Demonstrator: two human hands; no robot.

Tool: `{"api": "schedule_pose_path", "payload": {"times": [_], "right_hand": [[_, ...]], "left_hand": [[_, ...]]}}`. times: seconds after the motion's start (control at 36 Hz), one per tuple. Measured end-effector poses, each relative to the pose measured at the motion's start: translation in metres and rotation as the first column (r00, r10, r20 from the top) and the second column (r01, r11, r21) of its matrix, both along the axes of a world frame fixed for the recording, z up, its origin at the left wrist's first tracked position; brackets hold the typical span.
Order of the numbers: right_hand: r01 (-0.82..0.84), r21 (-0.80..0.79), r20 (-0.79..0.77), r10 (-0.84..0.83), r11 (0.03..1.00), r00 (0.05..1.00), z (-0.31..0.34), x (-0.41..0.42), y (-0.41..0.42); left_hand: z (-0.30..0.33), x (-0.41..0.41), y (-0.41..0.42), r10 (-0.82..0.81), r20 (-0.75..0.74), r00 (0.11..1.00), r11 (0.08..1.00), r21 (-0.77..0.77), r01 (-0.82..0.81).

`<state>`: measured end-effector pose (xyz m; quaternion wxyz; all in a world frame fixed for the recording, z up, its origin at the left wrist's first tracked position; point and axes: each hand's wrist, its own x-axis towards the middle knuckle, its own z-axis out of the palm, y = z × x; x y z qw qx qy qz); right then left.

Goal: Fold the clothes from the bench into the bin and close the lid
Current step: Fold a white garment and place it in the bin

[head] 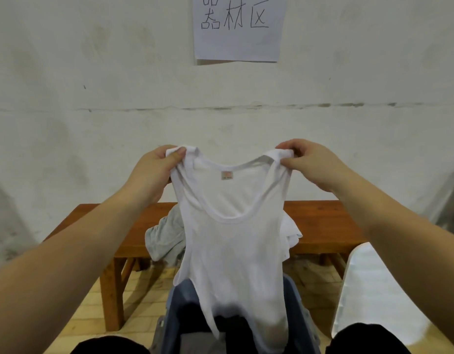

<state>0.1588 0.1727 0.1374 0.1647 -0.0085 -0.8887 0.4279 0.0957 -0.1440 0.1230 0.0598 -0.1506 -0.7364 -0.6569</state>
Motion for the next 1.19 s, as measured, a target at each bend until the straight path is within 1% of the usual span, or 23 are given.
{"api": "schedule_pose_path", "payload": {"times": [0.03,0.06,0.08,0.17,0.19,0.22,0.25,0.28,0.31,0.33,0.36,0.44,0.56,0.64,0.72,0.78,0.86,0.92,0.97,1.03,1.11,1.19], "right_hand": [[0.038,0.122,-0.015,-0.037,0.992,0.999,0.000,0.001,0.000],[0.069,0.200,-0.034,-0.063,0.977,0.997,-0.001,0.001,0.001],[0.090,0.242,-0.051,-0.079,0.966,0.996,-0.001,0.001,0.001],[0.107,0.272,-0.108,-0.080,0.956,0.991,-0.003,0.000,0.003],[0.089,0.244,-0.102,-0.066,0.966,0.993,-0.002,0.001,0.003],[0.047,0.162,-0.080,-0.034,0.986,0.996,-0.001,0.002,0.002],[-0.021,0.031,-0.055,0.022,0.999,0.998,-0.001,0.003,-0.001],[-0.092,-0.112,-0.040,0.088,0.990,0.995,0.000,0.003,-0.003],[-0.151,-0.220,-0.038,0.146,0.964,0.989,0.000,0.004,-0.006],[-0.186,-0.276,-0.042,0.181,0.943,0.983,0.000,0.004,-0.010],[-0.199,-0.299,-0.052,0.192,0.933,0.980,0.000,0.003,-0.014],[-0.182,-0.291,-0.120,0.153,0.939,0.981,0.003,0.000,-0.030],[-0.214,-0.275,-0.186,0.166,0.937,0.968,0.015,-0.002,-0.058],[-0.229,-0.248,-0.184,0.187,0.941,0.965,0.021,-0.004,-0.079],[-0.260,-0.261,-0.163,0.223,0.929,0.961,0.020,-0.004,-0.093],[-0.284,-0.304,-0.144,0.250,0.909,0.957,0.015,-0.003,-0.093],[-0.293,-0.365,-0.121,0.267,0.884,0.956,-0.006,-0.005,-0.088],[-0.291,-0.419,-0.061,0.293,0.860,0.954,-0.032,-0.009,-0.085],[-0.331,-0.387,0.074,0.387,0.861,0.919,-0.059,-0.010,-0.083],[-0.401,-0.294,0.212,0.468,0.868,0.858,-0.082,-0.008,-0.083],[-0.442,-0.095,0.367,0.444,0.892,0.817,-0.106,-0.010,-0.083],[-0.524,0.068,0.523,0.417,0.849,0.743,-0.120,-0.011,-0.085]], "left_hand": [[0.000,-0.001,0.000,0.012,-0.012,1.000,1.000,-0.026,-0.012],[0.000,-0.002,0.000,0.024,-0.024,0.999,0.999,-0.045,-0.025],[0.000,-0.002,0.000,0.035,-0.034,0.999,0.998,-0.060,-0.037],[-0.001,-0.002,0.000,0.042,-0.057,0.998,0.994,-0.098,-0.047],[-0.001,-0.002,0.000,0.038,-0.062,0.997,0.994,-0.103,-0.045],[-0.001,-0.002,0.000,0.032,-0.065,0.997,0.994,-0.098,-0.039],[-0.001,-0.001,0.001,0.028,-0.067,0.997,0.995,-0.089,-0.034],[0.000,-0.001,0.002,0.025,-0.067,0.997,0.997,-0.077,-0.030],[0.001,0.000,0.004,0.017,-0.059,0.998,0.998,-0.057,-0.020],[0.002,0.002,0.006,-0.004,-0.046,0.999,1.000,-0.025,0.003],[0.004,0.003,0.008,-0.036,-0.030,0.999,0.999,0.014,0.036],[0.009,0.009,0.016,-0.144,-0.008,0.990,0.984,0.107,0.144],[0.013,0.026,0.036,-0.265,-0.025,0.964,0.958,0.109,0.266],[0.015,0.037,0.051,-0.356,-0.018,0.935,0.930,0.089,0.356],[0.013,0.040,0.057,-0.326,-0.046,0.944,0.945,-0.024,0.325],[0.011,0.038,0.055,-0.288,-0.051,0.956,0.958,-0.027,0.287],[0.009,0.035,0.051,-0.280,-0.049,0.959,0.959,0.019,0.281],[0.009,0.032,0.049,-0.303,-0.035,0.952,0.951,0.058,0.305],[0.009,0.030,0.048,-0.335,-0.022,0.942,0.937,0.101,0.335],[0.008,0.030,0.048,-0.360,-0.010,0.933,0.925,0.123,0.358],[0.008,0.030,0.046,-0.352,-0.010,0.936,0.929,0.119,0.350],[0.006,0.026,0.039,-0.337,-0.010,0.941,0.936,0.103,0.336]]}}
